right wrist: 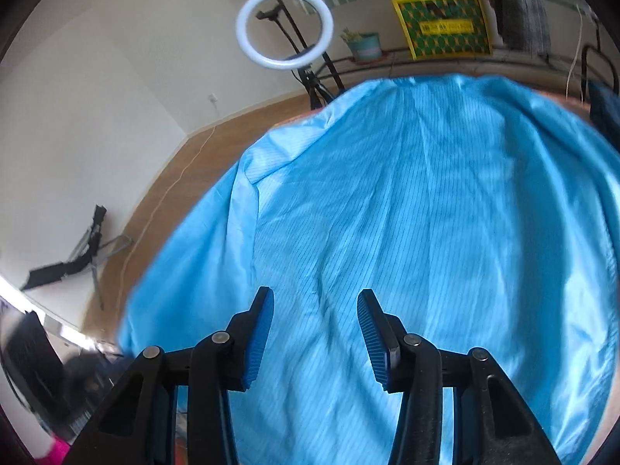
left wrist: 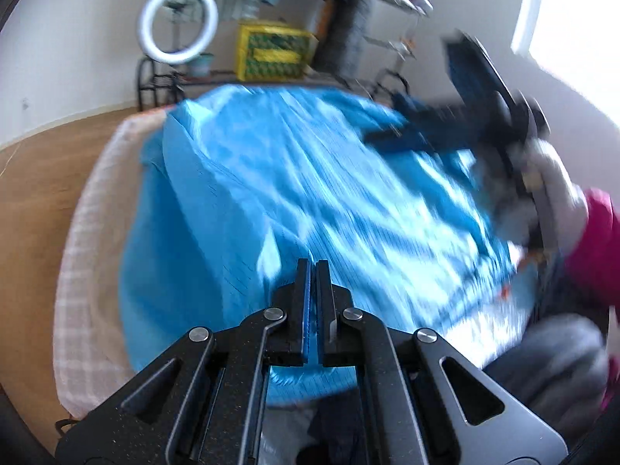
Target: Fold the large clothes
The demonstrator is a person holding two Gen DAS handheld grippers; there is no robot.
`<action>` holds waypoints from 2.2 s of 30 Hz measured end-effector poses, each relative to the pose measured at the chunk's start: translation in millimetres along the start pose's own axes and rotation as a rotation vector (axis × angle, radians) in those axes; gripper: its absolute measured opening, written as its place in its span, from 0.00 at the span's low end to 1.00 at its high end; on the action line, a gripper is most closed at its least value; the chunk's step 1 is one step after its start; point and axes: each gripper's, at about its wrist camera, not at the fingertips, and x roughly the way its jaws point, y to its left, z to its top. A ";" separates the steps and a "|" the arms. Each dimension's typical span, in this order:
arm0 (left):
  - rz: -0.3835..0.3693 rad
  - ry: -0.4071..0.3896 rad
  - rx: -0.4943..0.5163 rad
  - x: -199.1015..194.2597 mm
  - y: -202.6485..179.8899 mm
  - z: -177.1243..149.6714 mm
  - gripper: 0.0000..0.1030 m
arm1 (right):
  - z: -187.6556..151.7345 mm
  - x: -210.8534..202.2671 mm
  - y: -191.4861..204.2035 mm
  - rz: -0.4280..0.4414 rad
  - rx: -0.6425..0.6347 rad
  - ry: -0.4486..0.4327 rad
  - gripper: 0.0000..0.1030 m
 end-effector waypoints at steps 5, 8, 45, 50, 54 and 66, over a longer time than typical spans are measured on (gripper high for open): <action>0.031 0.076 0.078 -0.8 -17.9 -27.2 0.00 | -2.2 12.1 4.3 -0.002 -0.011 0.036 0.46; 0.042 0.094 0.123 -3.5 -24.1 -33.5 0.00 | -2.9 19.4 9.5 0.007 -0.023 0.054 0.47; 0.277 0.136 -0.412 31.4 152.0 -41.8 0.04 | -43.2 98.1 31.4 0.050 -0.055 0.310 0.56; 0.397 0.056 -0.337 3.5 122.4 -39.1 0.32 | -43.5 106.7 27.8 0.079 -0.010 0.324 0.57; 0.188 0.075 -0.395 11.5 110.9 -28.1 0.31 | -47.2 111.4 32.7 0.098 -0.017 0.336 0.53; -0.083 0.182 -0.637 93.2 114.8 -12.3 0.06 | -51.2 99.0 29.9 0.165 -0.010 0.330 0.06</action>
